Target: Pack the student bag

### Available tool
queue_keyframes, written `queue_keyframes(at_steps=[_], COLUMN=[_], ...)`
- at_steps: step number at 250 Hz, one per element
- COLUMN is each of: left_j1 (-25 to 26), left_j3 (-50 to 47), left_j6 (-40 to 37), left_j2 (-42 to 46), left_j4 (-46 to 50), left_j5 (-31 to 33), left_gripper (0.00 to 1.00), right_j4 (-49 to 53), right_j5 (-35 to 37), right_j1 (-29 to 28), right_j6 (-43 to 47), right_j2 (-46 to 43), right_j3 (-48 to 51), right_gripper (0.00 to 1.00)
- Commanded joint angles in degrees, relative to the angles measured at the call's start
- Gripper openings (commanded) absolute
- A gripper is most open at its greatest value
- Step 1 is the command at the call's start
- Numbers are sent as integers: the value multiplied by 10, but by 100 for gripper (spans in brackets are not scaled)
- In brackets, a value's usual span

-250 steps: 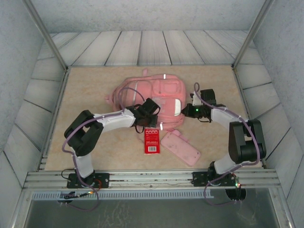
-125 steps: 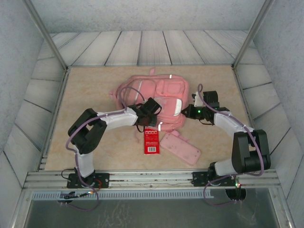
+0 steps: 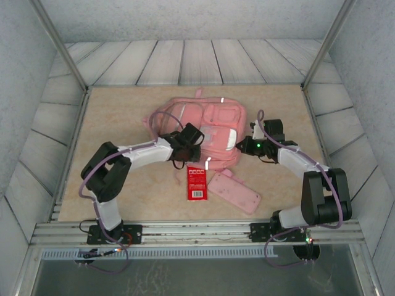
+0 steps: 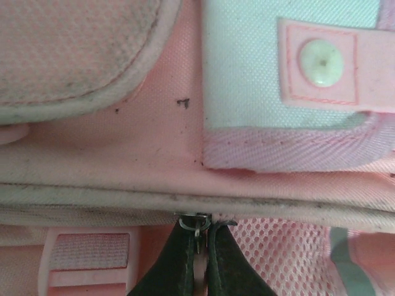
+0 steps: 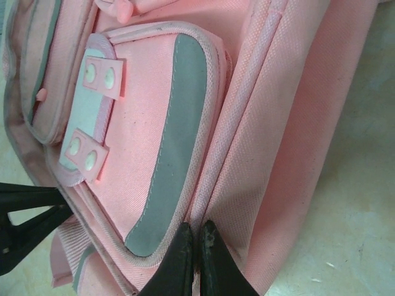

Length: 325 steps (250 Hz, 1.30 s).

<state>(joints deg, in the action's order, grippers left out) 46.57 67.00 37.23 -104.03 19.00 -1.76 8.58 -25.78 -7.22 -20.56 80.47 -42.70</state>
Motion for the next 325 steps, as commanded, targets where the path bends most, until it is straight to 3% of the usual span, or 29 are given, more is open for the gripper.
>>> queue_keyframes(at_steps=[1,84,114,168,230,271,300,325], left_j1=[-18,-50,-55,-54,-54,-54,-54,-55], left_j3=[-6,-7,-19,-38,-69,-102,-107,-93], left_j6=[-24,-160,-196,-227,-235,-225,-212,-204], left_j2=[38,102,108,98,115,142,152,147], left_j4=[-24,100,117,117,128,117,85,55], left_j5=[-50,-95,-141,-246,-244,-240,-262,-285], left_gripper=[0,0,0,0,0,0,0,0], right_j4=[-6,35,47,56,79,94,133,167], right_j5=[16,91,104,113,141,130,59,14], right_j1=[-9,6,10,13,30,49,48,46], right_j6=[6,35,44,57,84,86,95,105], right_j2=[23,113,142,182,220,252,262,249], right_j3=[-27,-132,-174,-231,-285,-327,-351,-340], right_gripper=[0,0,0,0,0,0,0,11])
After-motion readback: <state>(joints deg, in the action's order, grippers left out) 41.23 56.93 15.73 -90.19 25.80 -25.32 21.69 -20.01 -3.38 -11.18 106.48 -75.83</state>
